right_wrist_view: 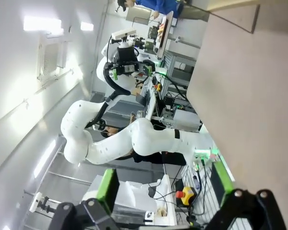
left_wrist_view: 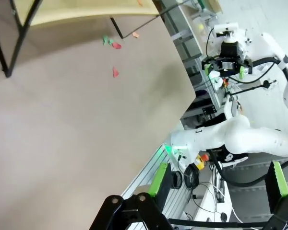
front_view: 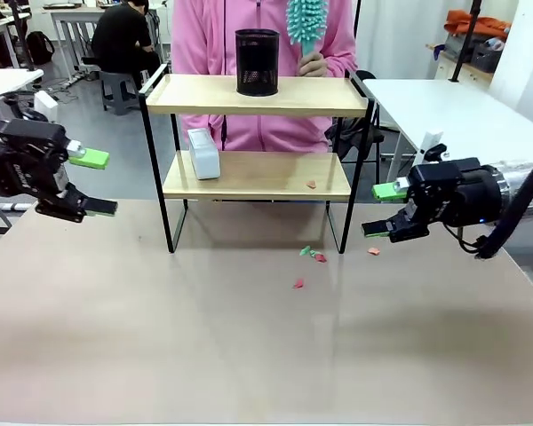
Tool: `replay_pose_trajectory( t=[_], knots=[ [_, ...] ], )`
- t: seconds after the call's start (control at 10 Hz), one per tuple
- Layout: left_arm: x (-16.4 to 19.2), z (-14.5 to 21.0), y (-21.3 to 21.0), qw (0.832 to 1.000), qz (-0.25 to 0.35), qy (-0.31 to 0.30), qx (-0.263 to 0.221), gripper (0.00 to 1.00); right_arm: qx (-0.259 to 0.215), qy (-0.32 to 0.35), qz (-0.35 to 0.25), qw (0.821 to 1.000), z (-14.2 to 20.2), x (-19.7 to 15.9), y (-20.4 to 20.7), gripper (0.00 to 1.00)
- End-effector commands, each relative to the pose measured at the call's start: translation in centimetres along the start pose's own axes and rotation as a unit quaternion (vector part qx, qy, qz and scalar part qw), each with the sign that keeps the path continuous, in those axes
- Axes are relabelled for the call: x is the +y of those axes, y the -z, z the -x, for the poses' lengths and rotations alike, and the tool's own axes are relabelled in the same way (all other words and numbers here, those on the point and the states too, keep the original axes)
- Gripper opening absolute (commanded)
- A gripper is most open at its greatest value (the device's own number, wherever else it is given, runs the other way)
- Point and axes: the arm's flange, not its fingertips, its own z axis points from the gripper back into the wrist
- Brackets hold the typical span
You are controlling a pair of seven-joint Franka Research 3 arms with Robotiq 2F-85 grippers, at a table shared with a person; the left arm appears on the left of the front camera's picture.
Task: Clean the shelf.
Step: Hand the Duster back to the human.
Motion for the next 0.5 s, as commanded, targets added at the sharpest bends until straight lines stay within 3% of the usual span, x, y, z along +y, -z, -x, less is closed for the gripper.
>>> replay_pose_trajectory(
  t=[0.0,0.4],
  knots=[
    [-0.75,0.47,-1.02,1.0,-0.004,0.005,-0.003,1.0,-0.011,-0.006,-0.008,1.0,0.03,0.8,-1.55,1.0],
    [-0.75,0.47,-1.02,1.0,-0.004,0.005,-0.003,1.0,-0.011,-0.006,-0.008,1.0,0.03,0.8,-1.55,1.0]
  ],
)
